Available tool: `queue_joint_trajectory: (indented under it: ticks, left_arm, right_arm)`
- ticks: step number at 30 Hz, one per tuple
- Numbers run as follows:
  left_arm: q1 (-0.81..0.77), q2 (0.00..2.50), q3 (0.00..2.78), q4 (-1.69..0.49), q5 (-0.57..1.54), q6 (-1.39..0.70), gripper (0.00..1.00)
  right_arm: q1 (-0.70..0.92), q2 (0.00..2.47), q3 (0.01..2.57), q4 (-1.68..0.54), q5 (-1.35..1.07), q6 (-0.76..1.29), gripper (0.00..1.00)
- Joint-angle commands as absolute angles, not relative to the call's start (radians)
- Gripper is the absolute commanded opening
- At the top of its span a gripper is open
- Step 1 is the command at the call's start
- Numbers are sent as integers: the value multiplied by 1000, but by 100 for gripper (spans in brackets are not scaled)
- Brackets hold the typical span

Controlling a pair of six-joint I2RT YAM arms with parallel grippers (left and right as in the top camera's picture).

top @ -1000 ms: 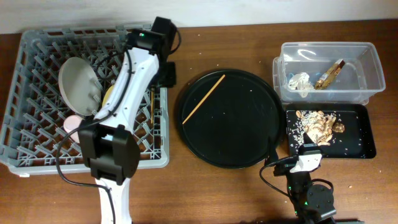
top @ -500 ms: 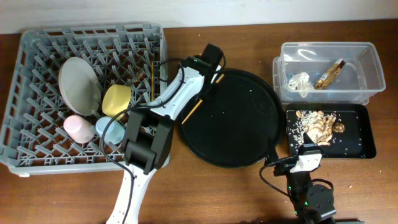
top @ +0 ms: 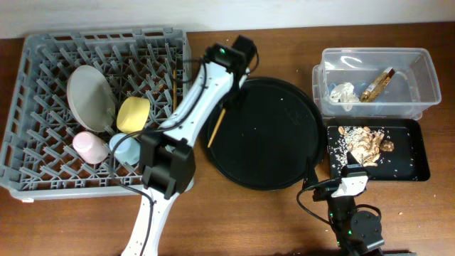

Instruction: Sort waste into correct bins and load items into the dishwasher rack

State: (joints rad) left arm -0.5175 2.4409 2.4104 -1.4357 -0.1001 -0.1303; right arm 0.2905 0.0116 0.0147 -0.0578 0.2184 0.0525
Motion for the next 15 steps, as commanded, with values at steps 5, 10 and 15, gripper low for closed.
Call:
queue_joint_trajectory:
  ticks: [5,10,15]
  left_arm:
    - [-351,2354,2473,-1565,-319,-409,0]
    - [-298,2354,2308,-1462,-299,-388,0]
    - [-298,2321,2357,-1539,-295,-385,70]
  right_arm:
    - [287,4,6,-59,220,60,99]
    - [287,6,6,-59,220,60,98]
    - [287,6,6,-59,220,60,98]
